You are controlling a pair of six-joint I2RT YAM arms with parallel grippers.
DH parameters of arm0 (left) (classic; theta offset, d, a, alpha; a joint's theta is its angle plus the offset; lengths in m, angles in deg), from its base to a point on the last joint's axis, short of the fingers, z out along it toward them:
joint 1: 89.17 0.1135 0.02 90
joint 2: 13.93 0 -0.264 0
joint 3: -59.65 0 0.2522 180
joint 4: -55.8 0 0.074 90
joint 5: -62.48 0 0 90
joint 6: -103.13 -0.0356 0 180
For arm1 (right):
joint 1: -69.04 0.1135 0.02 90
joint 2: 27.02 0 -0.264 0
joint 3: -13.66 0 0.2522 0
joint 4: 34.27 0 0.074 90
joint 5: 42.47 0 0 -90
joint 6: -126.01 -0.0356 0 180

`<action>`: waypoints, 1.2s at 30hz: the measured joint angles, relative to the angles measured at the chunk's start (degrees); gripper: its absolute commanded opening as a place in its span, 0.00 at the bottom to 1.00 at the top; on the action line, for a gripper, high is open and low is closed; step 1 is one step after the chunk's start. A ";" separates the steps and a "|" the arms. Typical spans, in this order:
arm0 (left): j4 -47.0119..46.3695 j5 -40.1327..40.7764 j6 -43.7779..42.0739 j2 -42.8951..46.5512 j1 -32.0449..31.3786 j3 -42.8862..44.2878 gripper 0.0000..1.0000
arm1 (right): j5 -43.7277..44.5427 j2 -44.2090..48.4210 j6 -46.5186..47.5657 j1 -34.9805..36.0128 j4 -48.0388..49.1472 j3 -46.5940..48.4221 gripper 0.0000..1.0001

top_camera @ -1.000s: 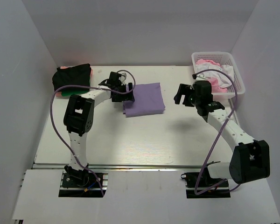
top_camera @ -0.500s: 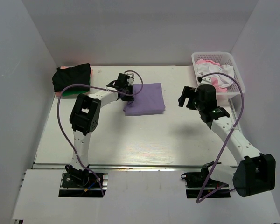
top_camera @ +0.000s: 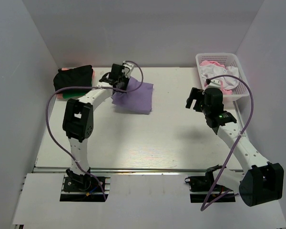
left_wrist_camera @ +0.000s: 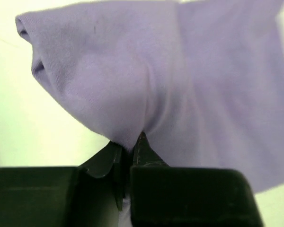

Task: Fold and stack the t-shirts
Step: Put the neatly folded tshirt into the corner of the board with the left arm

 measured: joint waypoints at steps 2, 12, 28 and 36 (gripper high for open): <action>2.01 -0.24 -3.80 1.38 1.03 2.64 0.00 | 0.35 -0.09 0.22 0.00 0.04 0.00 0.90; 11.10 -2.38 -18.62 3.43 8.11 17.38 0.00 | 0.98 -2.32 1.07 0.00 -0.13 0.00 0.90; 13.75 -4.50 -28.98 3.48 19.50 27.02 0.00 | -0.85 -6.29 0.94 0.00 -2.51 2.51 0.90; 12.96 -7.69 -28.33 3.48 25.88 27.71 0.00 | -4.28 -8.11 0.44 0.02 -3.08 4.46 0.90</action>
